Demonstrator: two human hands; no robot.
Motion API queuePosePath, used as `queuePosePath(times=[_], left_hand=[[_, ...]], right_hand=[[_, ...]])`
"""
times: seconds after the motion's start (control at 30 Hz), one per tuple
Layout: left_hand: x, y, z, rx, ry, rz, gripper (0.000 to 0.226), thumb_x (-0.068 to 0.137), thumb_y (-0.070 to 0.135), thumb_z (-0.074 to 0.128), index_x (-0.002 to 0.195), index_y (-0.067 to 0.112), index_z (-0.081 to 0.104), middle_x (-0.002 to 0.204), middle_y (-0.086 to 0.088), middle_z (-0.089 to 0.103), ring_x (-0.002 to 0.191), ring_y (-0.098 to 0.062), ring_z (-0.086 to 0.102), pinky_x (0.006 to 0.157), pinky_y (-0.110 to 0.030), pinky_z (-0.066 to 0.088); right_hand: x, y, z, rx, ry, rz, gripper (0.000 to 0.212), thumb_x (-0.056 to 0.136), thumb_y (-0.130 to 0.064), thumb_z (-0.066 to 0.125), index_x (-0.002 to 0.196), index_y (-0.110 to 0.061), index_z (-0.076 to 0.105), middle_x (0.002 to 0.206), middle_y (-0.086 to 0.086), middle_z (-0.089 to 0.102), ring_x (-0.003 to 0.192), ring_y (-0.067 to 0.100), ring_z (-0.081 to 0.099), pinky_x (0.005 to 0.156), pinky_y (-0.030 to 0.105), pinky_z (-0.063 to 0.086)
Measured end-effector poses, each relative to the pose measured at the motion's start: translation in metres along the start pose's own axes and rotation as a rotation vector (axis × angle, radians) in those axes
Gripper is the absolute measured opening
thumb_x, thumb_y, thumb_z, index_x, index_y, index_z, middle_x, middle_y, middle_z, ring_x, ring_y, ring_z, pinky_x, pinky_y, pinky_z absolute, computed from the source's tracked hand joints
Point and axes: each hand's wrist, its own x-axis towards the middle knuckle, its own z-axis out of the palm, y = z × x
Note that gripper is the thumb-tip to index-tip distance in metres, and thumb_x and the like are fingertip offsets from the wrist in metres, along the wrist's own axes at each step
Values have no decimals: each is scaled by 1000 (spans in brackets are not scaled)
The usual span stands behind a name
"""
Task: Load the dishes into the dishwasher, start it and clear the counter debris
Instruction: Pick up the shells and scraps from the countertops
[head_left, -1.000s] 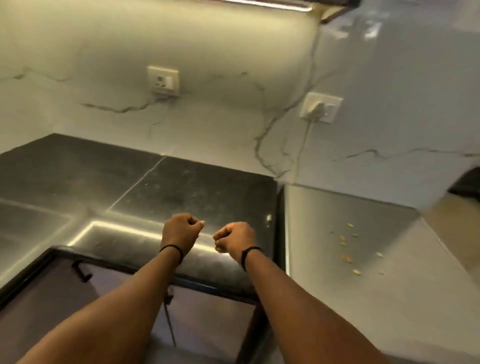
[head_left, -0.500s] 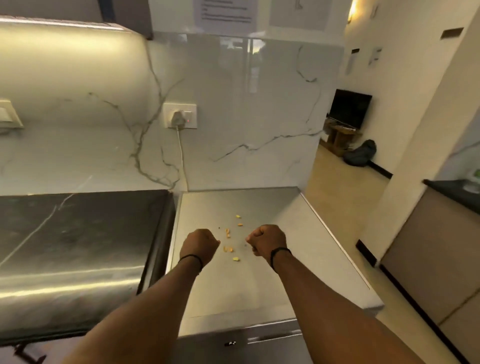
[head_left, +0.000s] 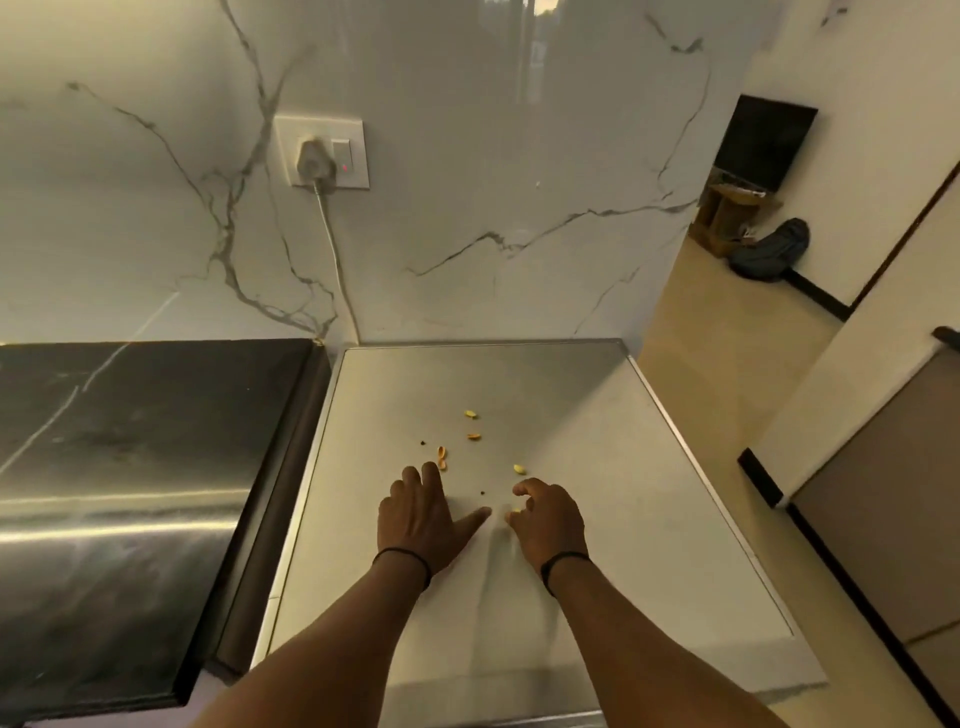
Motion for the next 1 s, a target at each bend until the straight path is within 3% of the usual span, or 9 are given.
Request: queuePosePath(times=[0.13,0.23,0.37,0.53,0.6,0.7,0.9,1.0], left_hand=[[23,3,24,77,59,93,82,78,83,32,127,18,40,107,-5,47,89,-23,50,75,-35,47],[25,1,35,79,46,87,58,90,66,33,121,19,47,104,-4,51,86,-24,52,70,-34,45],[37,0,31,99,31,70,43,97,52,32,104,19,58,99,-3,58,84,-24,57,67,-33,45],[49,3,35,98,19,37,42,100,43,31,91,16,61,91,-4,62,79,-26,61,64,-31,45],[51,2,37,88,20,2,42,99,42,31,91,16,63,88,-4,64,77,-27,62,65,-32,50],[57,1,35,61,19,-43,41,99,43,31,91,18,62,85,-2,63,74,-25,62,65,-33,52],[56,6,40,87,36,-93,41,99,43,31,86,19,62,86,-1,62,73,-23,60,60,-30,45],[60,5,38,94,59,-102,41,99,42,32,84,19,62,85,-1,62,73,-23,60,60,-30,45]], right_hand=[[29,9,8,-75,25,-109,8,87,-25,66,92,-20,64,93,-4,51,81,11,50,64,5,32],[35,23,17,-77,21,-137,13,89,-23,63,80,-17,57,86,-6,49,76,10,46,66,3,31],[43,21,26,-27,172,-150,12,97,-21,52,93,-10,55,95,-1,56,89,20,56,69,16,30],[74,19,36,-191,252,-187,16,91,-7,54,107,-6,56,91,10,62,82,30,61,61,28,40],[78,19,42,-320,229,-200,14,84,-9,63,96,-7,56,78,10,59,66,29,59,50,26,35],[84,17,46,-438,251,-262,27,82,-29,71,87,-8,55,67,8,53,52,24,53,45,23,27],[83,27,45,-338,289,-439,41,98,-50,35,80,-15,48,60,-2,49,46,14,47,39,22,32],[86,28,45,-248,235,-572,28,99,-43,36,90,-17,40,61,-2,52,47,14,49,40,22,37]])
